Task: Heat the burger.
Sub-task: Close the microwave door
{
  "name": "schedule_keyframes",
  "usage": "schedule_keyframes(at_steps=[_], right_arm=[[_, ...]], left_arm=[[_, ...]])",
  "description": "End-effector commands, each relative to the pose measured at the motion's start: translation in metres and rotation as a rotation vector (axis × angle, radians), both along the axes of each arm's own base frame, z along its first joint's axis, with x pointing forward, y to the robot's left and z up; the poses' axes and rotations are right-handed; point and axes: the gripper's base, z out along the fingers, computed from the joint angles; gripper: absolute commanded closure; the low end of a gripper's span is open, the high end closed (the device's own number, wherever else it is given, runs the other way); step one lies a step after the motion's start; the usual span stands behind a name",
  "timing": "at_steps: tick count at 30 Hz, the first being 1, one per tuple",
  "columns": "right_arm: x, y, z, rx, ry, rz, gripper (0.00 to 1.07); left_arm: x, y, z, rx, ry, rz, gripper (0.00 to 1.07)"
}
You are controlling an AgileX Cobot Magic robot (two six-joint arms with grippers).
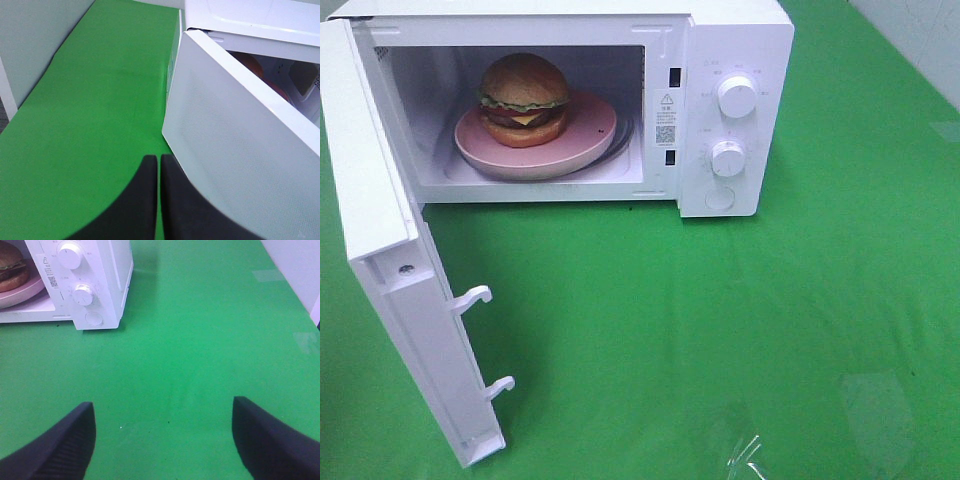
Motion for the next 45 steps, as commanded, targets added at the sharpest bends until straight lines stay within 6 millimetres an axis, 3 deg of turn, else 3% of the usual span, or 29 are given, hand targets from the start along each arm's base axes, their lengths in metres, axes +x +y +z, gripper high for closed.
schedule_keyframes(at_steps=[1,6,10,12,16,23,30,45], right_arm=[[-0.004,0.000,0.000,-0.008,-0.027,-0.003,0.31],[-0.004,0.000,0.000,-0.008,-0.027,-0.003,0.31],[-0.004,0.000,0.000,-0.008,-0.027,-0.003,0.31],[-0.004,0.000,0.000,-0.008,-0.027,-0.003,0.31],[-0.004,0.000,0.000,-0.008,-0.027,-0.003,0.31],[-0.004,0.000,0.000,-0.008,-0.027,-0.003,0.31],[-0.004,0.000,0.000,-0.008,-0.027,-0.003,0.31],[-0.004,0.000,0.000,-0.008,-0.027,-0.003,0.32]], left_arm=[[0.013,0.001,0.006,0.000,-0.038,0.005,1.07],[0.036,0.003,0.005,0.022,-0.093,0.017,1.07],[0.058,0.004,-0.022,0.021,-0.145,0.025,1.07],[0.058,0.004,-0.022,0.021,-0.145,0.025,1.07],[0.070,0.005,-0.050,0.023,-0.209,0.033,1.07],[0.084,0.005,-0.068,0.049,-0.278,0.026,1.07],[0.105,0.000,-0.081,0.105,-0.245,-0.045,1.07],[0.133,-0.019,-0.106,0.055,-0.239,-0.239,1.07]])
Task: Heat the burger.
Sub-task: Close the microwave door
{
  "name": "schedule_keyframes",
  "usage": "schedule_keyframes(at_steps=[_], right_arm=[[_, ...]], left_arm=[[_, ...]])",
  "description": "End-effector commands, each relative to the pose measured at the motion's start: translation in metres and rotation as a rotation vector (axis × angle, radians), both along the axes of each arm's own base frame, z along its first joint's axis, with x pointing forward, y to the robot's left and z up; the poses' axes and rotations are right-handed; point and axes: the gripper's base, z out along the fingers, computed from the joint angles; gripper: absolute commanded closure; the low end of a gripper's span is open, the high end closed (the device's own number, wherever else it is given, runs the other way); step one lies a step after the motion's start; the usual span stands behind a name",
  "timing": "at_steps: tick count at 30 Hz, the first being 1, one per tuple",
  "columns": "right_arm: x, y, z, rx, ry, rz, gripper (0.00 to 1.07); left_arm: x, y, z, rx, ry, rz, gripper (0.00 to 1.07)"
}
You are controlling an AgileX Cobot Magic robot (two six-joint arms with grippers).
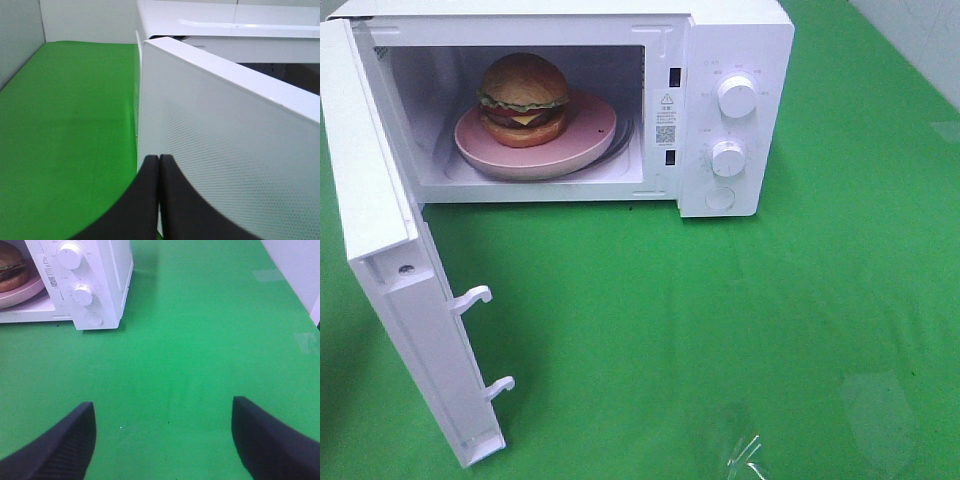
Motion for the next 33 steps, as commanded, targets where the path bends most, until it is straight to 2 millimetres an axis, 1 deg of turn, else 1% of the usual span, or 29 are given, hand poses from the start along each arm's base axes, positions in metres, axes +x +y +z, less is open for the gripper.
schedule_keyframes(at_steps=[1,2,5,7,8,9,10,13,14,16,17,18,19,20,24,25,26,27,28,29,30,31,32,33], right_arm=[[-0.004,0.000,0.000,-0.008,-0.027,-0.003,0.32],[-0.004,0.000,0.000,-0.008,-0.027,-0.003,0.32],[-0.004,0.000,0.000,-0.008,-0.027,-0.003,0.32],[-0.004,0.000,0.000,-0.008,-0.027,-0.003,0.32],[-0.004,0.000,0.000,-0.008,-0.027,-0.003,0.32],[-0.004,0.000,0.000,-0.008,-0.027,-0.003,0.32],[-0.004,0.000,0.000,-0.008,-0.027,-0.003,0.32],[-0.004,0.000,0.000,-0.008,-0.027,-0.003,0.32],[-0.004,0.000,0.000,-0.008,-0.027,-0.003,0.32],[-0.004,0.000,0.000,-0.008,-0.027,-0.003,0.32],[-0.004,0.000,0.000,-0.008,-0.027,-0.003,0.32],[-0.004,0.000,0.000,-0.008,-0.027,-0.003,0.32],[-0.004,0.000,0.000,-0.008,-0.027,-0.003,0.32],[-0.004,0.000,0.000,-0.008,-0.027,-0.003,0.32],[-0.004,0.000,0.000,-0.008,-0.027,-0.003,0.32],[-0.004,0.000,0.000,-0.008,-0.027,-0.003,0.32],[-0.004,0.000,0.000,-0.008,-0.027,-0.003,0.32],[-0.004,0.000,0.000,-0.008,-0.027,-0.003,0.32],[-0.004,0.000,0.000,-0.008,-0.027,-0.003,0.32],[-0.004,0.000,0.000,-0.008,-0.027,-0.003,0.32],[-0.004,0.000,0.000,-0.008,-0.027,-0.003,0.32],[-0.004,0.000,0.000,-0.008,-0.027,-0.003,0.32],[-0.004,0.000,0.000,-0.008,-0.027,-0.003,0.32],[-0.004,0.000,0.000,-0.008,-0.027,-0.003,0.32]], left_arm=[[0.003,-0.007,-0.002,-0.006,-0.028,-0.061,1.07],[0.006,-0.014,-0.006,-0.014,-0.025,-0.101,1.07],[0.007,-0.017,-0.008,-0.011,-0.016,-0.116,1.07],[0.012,-0.032,-0.015,0.021,0.006,-0.190,1.07],[0.012,-0.032,-0.015,0.021,0.006,-0.190,1.07],[0.014,-0.038,-0.017,0.021,0.013,-0.212,1.07],[0.014,-0.038,-0.017,0.021,0.013,-0.212,1.07],[0.018,-0.048,-0.022,0.017,0.039,-0.247,1.07],[0.018,-0.048,-0.022,0.017,0.039,-0.247,1.07],[0.021,-0.057,-0.024,0.017,0.050,-0.282,1.07],[0.021,-0.057,-0.024,0.017,0.050,-0.282,1.07],[0.024,-0.064,-0.023,0.014,0.052,-0.304,1.07],[0.024,-0.064,-0.023,0.014,0.052,-0.304,1.07],[0.028,-0.069,-0.023,0.000,0.055,-0.306,1.07],[0.034,-0.075,-0.021,-0.022,0.054,-0.302,1.07],[0.038,-0.081,-0.019,-0.032,0.049,-0.312,1.07],[0.038,-0.081,-0.019,-0.032,0.049,-0.312,1.07],[0.042,-0.089,-0.017,-0.035,0.043,-0.334,1.07],[0.042,-0.089,-0.017,-0.035,0.043,-0.334,1.07],[0.046,-0.097,-0.017,-0.036,0.044,-0.356,1.07],[0.046,-0.097,-0.017,-0.036,0.044,-0.356,1.07],[0.050,-0.104,-0.016,-0.038,0.040,-0.365,1.07],[0.050,-0.104,-0.016,-0.038,0.040,-0.365,1.07],[0.054,-0.111,-0.016,-0.039,0.039,-0.361,1.07]])
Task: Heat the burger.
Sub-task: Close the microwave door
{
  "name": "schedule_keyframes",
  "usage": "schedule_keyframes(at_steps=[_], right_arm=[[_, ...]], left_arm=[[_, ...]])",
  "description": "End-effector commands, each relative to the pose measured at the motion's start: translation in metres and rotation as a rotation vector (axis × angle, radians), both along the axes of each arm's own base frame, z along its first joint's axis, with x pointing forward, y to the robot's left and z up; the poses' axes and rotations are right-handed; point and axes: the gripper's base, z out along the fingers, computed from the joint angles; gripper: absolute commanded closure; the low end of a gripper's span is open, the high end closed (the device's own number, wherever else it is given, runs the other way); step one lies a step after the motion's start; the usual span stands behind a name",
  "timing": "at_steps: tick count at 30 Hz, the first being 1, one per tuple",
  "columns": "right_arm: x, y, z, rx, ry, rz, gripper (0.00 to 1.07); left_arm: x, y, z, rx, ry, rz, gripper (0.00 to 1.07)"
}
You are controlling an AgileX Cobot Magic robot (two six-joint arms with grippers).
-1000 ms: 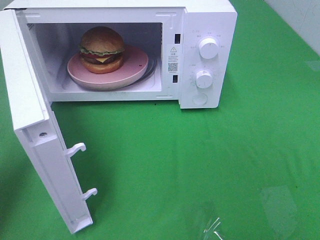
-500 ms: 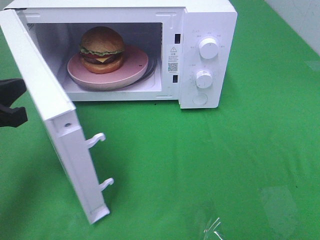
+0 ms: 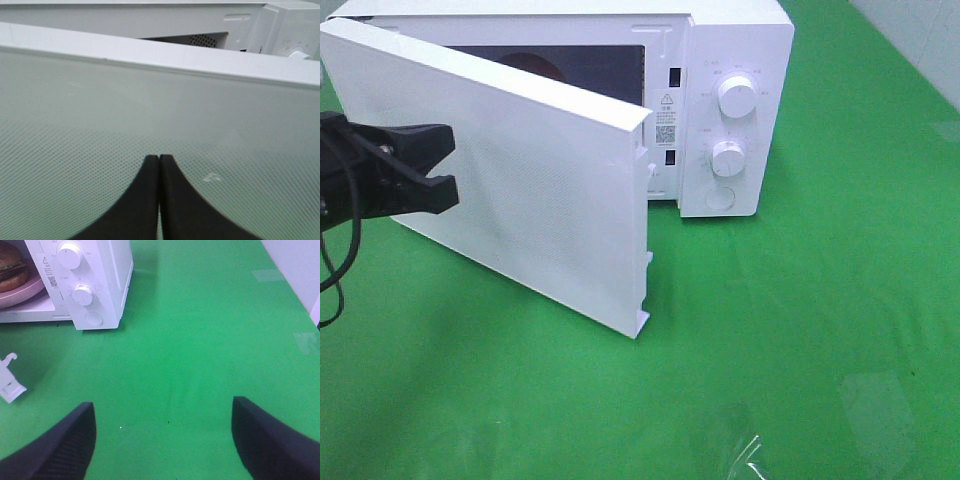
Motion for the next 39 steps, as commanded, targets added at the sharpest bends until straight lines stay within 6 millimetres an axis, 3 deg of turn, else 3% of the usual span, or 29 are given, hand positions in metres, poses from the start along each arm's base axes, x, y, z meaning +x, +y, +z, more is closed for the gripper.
schedule_keyframes(at_steps=[1,8,14,19,21,39], right_arm=[[-0.004,0.000,0.000,-0.008,-0.027,-0.003,0.32],[-0.004,0.000,0.000,-0.008,-0.027,-0.003,0.32],[-0.004,0.000,0.000,-0.008,-0.027,-0.003,0.32],[-0.004,0.000,0.000,-0.008,-0.027,-0.003,0.32],[-0.004,0.000,0.000,-0.008,-0.027,-0.003,0.32],[-0.004,0.000,0.000,-0.008,-0.027,-0.003,0.32]], left_arm=[[0.006,-0.009,0.003,-0.017,-0.018,0.004,1.07],[0.018,-0.032,0.002,-0.021,-0.022,0.027,1.07],[0.036,-0.067,-0.001,-0.036,-0.020,0.008,1.07],[0.042,-0.080,-0.001,-0.041,-0.027,-0.012,1.07],[0.053,-0.092,-0.003,-0.039,-0.029,-0.020,1.07],[0.093,-0.123,-0.002,-0.053,-0.043,-0.018,1.07]])
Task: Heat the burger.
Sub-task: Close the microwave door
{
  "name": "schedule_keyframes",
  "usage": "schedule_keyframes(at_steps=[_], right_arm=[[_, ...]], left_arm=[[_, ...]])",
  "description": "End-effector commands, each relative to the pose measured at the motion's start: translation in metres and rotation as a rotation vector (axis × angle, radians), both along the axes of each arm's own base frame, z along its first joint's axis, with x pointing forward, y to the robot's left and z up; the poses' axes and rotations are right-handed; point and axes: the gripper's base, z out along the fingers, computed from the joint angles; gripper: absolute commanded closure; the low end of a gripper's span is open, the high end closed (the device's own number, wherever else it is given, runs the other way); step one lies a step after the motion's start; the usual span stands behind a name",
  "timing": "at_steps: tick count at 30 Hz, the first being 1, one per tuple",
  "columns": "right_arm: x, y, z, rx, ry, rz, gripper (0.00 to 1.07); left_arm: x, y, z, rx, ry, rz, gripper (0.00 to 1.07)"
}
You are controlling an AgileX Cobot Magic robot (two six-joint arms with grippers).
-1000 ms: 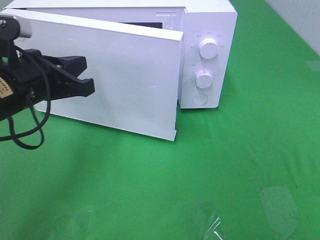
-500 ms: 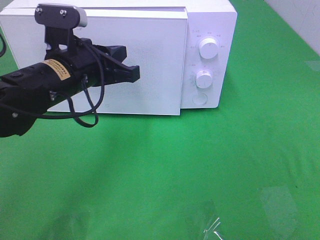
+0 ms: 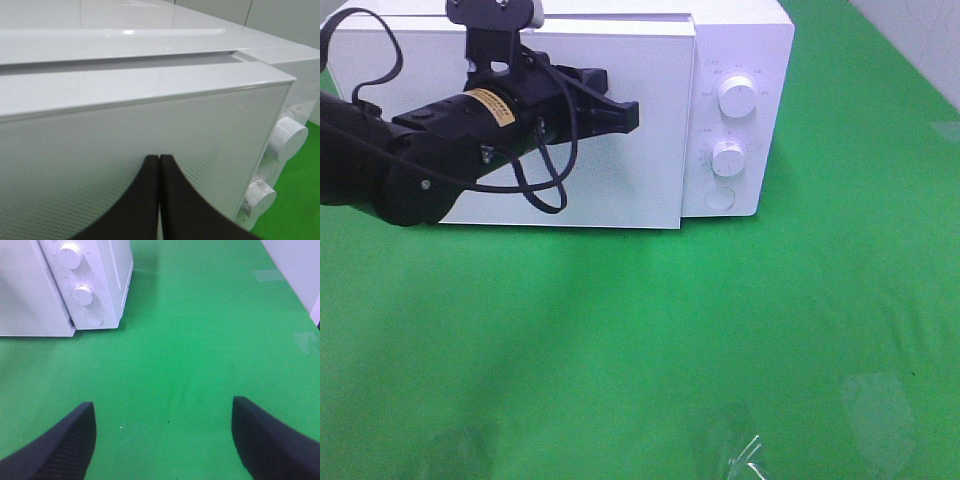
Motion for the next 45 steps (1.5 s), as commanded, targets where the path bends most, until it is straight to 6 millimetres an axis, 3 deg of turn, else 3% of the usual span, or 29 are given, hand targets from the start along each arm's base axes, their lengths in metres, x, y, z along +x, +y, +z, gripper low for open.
schedule_keyframes(at_steps=[1,13,19,23,27,30,31,32,33,34,36,39,45], right_arm=[[-0.004,0.000,0.000,-0.008,-0.027,-0.003,0.32],[-0.004,0.000,0.000,-0.008,-0.027,-0.003,0.32],[-0.004,0.000,0.000,-0.008,-0.027,-0.003,0.32],[-0.004,0.000,0.000,-0.008,-0.027,-0.003,0.32],[-0.004,0.000,0.000,-0.008,-0.027,-0.003,0.33],[-0.004,0.000,0.000,-0.008,-0.027,-0.003,0.33],[-0.004,0.000,0.000,-0.008,-0.027,-0.003,0.33],[-0.004,0.000,0.000,-0.008,-0.027,-0.003,0.33],[-0.004,0.000,0.000,-0.008,-0.027,-0.003,0.33],[-0.004,0.000,0.000,-0.008,-0.027,-0.003,0.33],[-0.004,0.000,0.000,-0.008,-0.027,-0.003,0.33],[-0.004,0.000,0.000,-0.008,-0.027,-0.003,0.33],[-0.004,0.000,0.000,-0.008,-0.027,-0.003,0.33]], left_arm=[[0.010,-0.008,0.000,-0.009,-0.010,0.007,1.07],[0.036,-0.024,-0.003,-0.004,-0.042,0.036,1.07],[0.037,-0.025,-0.003,0.019,-0.022,0.037,1.07],[0.023,-0.032,0.000,0.060,0.046,-0.009,1.07],[-0.011,-0.034,0.008,0.093,0.098,-0.071,1.06],[-0.017,-0.033,0.007,0.104,0.112,-0.080,1.03],[-0.029,-0.032,0.007,0.130,0.149,-0.103,0.90],[-0.029,-0.032,0.007,0.130,0.149,-0.103,0.90],[-0.039,-0.030,0.005,0.159,0.190,-0.122,0.67],[-0.039,-0.030,0.005,0.159,0.190,-0.122,0.67],[-0.053,-0.021,0.001,0.218,0.298,-0.139,0.05],[-0.056,-0.019,0.002,0.238,0.334,-0.146,0.06],[-0.082,-0.003,0.005,0.411,0.595,-0.205,0.09]])
